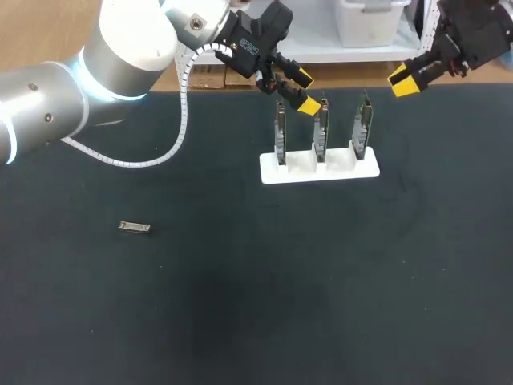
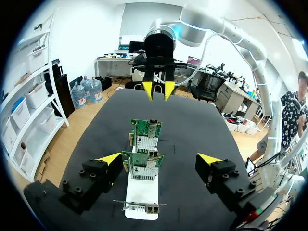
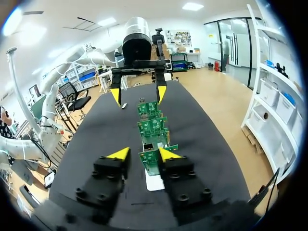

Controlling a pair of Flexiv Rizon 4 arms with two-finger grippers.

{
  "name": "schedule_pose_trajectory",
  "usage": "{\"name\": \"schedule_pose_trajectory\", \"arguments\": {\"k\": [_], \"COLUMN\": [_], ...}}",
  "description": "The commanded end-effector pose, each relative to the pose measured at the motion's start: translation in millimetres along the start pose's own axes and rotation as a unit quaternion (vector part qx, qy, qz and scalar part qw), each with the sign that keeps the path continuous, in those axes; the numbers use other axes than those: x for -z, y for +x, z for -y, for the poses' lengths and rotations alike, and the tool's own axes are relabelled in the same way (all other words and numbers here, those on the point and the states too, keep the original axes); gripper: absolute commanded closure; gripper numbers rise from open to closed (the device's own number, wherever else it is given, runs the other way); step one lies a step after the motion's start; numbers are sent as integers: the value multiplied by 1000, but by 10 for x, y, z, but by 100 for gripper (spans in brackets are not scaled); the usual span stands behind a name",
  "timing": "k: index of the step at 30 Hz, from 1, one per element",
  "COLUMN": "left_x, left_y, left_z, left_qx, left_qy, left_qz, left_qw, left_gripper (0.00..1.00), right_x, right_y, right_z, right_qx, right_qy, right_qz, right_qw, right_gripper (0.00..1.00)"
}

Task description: Pick up the optical module with the left hand, and insert it into the network port with the right hand.

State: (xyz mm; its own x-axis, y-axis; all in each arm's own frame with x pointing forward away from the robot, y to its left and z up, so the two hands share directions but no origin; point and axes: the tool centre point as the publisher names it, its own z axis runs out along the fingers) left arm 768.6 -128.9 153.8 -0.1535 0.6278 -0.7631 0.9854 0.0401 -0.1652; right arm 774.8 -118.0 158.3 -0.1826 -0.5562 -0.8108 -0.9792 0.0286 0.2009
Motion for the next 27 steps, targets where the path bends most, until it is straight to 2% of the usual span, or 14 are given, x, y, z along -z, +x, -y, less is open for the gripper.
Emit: {"name": "schedule_pose_trajectory", "arguments": {"k": [1, 8, 10, 16, 22, 27], "left_x": [6, 21, 47, 146, 337, 539], "left_y": [-4, -13, -50, -128, -100, 41], "left_z": [1, 9, -4, 10, 118, 282], "left_qx": [0, -5, 8, 0, -5, 14], "left_qy": [0, 1, -8, -21, -48, -78], "left_qz": [-2, -1, -15, -27, -39, -65], "left_qw": [1000, 1000, 1000, 999, 998, 995], "left_gripper": [0, 0, 0, 0, 0, 0], "right_x": [-3, -3, -3, -3, -3, -3], "right_y": [2, 2, 2, 2, 2, 2], "right_z": [-30, -30, -30, -30, -30, -30], "right_qx": [0, 0, 0, 0, 0, 0], "right_qy": [4, 4, 4, 4, 4, 4], "right_qz": [0, 0, 0, 0, 0, 0], "right_qw": [1000, 1000, 1000, 1000, 1000, 1000], "right_gripper": [0, 0, 0, 0, 0, 0]}}
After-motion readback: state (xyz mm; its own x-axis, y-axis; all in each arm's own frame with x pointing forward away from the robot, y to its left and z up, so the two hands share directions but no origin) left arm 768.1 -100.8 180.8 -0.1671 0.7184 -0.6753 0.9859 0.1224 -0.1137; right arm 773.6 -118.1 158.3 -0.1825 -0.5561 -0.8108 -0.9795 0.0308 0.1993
